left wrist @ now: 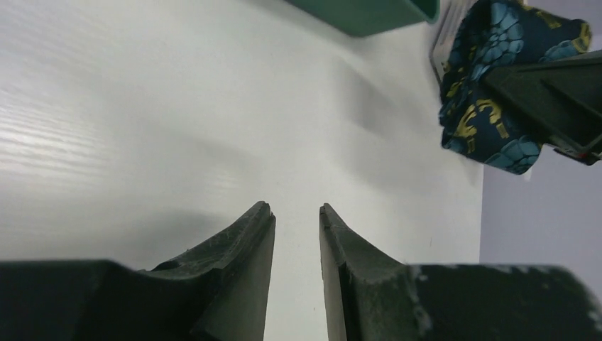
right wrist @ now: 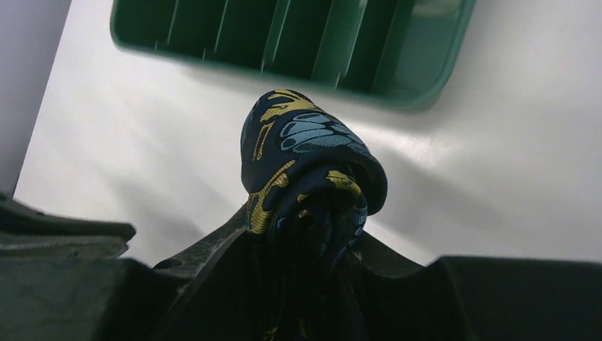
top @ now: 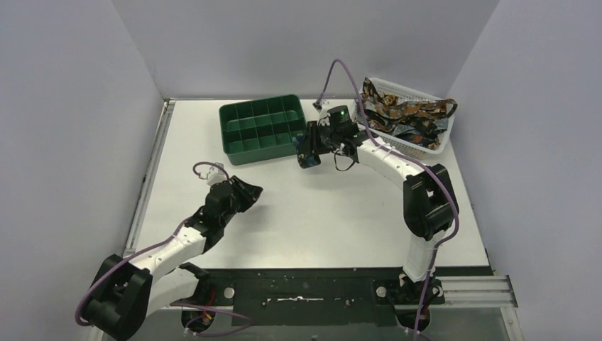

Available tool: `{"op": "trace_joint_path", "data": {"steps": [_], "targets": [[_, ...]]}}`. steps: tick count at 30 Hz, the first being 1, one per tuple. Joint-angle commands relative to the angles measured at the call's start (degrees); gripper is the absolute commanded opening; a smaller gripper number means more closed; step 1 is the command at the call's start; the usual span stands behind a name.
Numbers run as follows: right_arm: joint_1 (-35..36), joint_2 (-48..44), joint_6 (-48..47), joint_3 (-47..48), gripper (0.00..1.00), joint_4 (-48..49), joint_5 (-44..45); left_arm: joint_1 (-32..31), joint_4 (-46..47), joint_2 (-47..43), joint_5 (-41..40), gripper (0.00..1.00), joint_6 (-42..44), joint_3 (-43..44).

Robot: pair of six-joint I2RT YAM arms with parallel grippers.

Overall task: Roll the ties
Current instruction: Place the tie in the storage box.

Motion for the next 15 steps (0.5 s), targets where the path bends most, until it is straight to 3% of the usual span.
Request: {"op": "trace_joint_path", "data": {"steps": [1,13,15], "targets": [[0.21,3.72,-2.03,11.48,0.23,-3.6,11.48,5.49,-8.28,-3.81,4.49,0.29,6.5,3.77],[2.69,26.31,-7.5,47.29,0.21,-17.36,24.87,11.96,-10.91,-5.44,14.43,0.3,8.52,5.43],[3.05,28.32,-8.74,49.24,0.21,-17.96,26.91,12.38,-11.44,-5.85,14.74,0.3,8.57,5.11]]}}
